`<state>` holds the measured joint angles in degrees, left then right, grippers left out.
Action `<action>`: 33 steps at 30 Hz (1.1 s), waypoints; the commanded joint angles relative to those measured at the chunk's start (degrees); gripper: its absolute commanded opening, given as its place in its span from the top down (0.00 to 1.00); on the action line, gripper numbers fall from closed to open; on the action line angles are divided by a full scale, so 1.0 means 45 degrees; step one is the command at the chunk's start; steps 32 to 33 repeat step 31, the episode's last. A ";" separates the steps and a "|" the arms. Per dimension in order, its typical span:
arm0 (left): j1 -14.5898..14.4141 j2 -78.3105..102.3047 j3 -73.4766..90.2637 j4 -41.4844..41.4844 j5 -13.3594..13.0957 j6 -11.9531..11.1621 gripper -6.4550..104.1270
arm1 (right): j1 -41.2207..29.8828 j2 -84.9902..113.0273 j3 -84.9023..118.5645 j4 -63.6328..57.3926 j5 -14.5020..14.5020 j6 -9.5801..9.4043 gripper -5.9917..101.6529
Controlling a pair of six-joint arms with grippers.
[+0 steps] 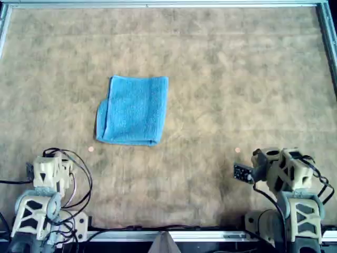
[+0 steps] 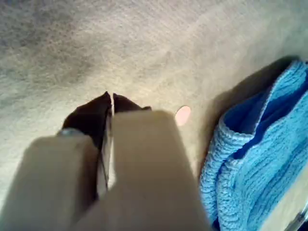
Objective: Fold a cloth
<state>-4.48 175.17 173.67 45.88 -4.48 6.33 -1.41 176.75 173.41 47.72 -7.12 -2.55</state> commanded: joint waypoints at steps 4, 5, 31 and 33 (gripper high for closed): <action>0.0156 -0.0039 -0.0195 0.0020 -0.0137 0.0195 0.94 | -0.0020 0.0547 0.0156 0.0293 0.0020 -0.0039 0.92; 0.0156 -0.0039 -0.0195 0.0020 -0.0137 0.0195 0.94 | -0.0020 0.0547 0.0156 0.0293 0.0020 -0.0039 0.92; 0.0156 -0.0039 -0.0195 0.0020 0.0000 0.0098 0.94 | 0.0039 0.0547 0.0156 0.0293 0.0020 -0.0020 0.92; 0.0156 -0.0039 -0.0195 0.0020 0.0000 0.0098 0.94 | 0.0039 0.0547 0.0156 0.0293 0.0020 -0.0020 0.92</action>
